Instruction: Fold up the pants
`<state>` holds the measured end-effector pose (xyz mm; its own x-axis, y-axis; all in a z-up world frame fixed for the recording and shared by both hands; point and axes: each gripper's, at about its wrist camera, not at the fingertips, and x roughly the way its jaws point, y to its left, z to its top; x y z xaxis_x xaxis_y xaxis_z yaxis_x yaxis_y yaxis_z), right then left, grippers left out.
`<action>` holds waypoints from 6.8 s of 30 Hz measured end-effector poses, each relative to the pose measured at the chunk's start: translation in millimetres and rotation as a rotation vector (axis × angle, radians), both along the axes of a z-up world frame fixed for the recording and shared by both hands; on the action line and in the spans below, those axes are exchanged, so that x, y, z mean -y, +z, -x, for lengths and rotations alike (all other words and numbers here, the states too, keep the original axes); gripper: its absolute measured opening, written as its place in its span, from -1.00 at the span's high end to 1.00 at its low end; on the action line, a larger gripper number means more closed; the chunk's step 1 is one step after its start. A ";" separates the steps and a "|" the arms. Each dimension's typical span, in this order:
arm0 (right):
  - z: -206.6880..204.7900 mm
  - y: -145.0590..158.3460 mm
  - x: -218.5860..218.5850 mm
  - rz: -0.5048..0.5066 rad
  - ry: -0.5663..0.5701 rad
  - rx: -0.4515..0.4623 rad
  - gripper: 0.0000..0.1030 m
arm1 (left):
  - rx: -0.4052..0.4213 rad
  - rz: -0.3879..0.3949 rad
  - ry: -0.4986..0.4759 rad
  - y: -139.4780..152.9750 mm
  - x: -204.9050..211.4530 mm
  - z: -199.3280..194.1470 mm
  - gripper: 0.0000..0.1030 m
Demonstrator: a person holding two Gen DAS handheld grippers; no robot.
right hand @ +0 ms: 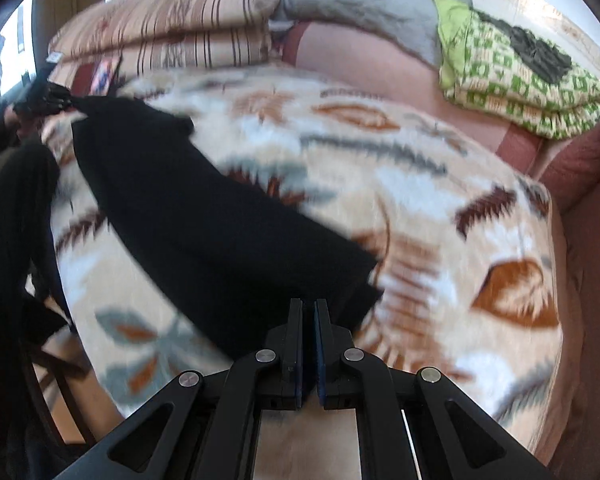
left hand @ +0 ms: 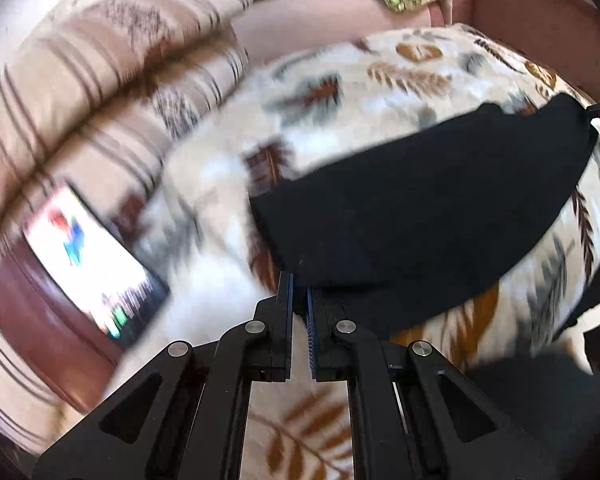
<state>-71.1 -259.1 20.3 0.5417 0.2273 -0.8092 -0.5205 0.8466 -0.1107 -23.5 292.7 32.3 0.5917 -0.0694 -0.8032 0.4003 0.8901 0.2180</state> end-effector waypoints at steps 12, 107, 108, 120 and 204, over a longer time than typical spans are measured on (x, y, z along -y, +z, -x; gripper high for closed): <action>18.0 -15.0 1.9 0.041 -0.044 -0.014 0.93 | 0.036 0.079 0.239 -1.8 -35.5 20.3 0.90; 26.1 -52.5 -28.1 -0.364 -0.710 0.162 0.02 | -0.107 0.560 0.036 -34.4 244.4 -81.7 0.06; 36.1 -48.0 -15.8 -0.422 -0.713 0.208 0.06 | -0.097 0.551 0.038 -33.5 246.4 -79.6 0.06; 83.0 -52.9 41.6 -0.751 -0.910 0.166 0.03 | -0.084 0.519 0.067 -37.5 249.7 -67.7 -0.05; -20.5 -0.7 -140.4 -0.438 -0.247 0.117 0.31 | -0.155 0.762 0.170 -32.8 212.6 -66.3 0.14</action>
<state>-50.6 -118.7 19.6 0.7029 0.3856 -0.5977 -0.3049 0.9225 0.2366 42.8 80.0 -0.5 0.5285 -0.5514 -0.6455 0.2212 0.8235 -0.5224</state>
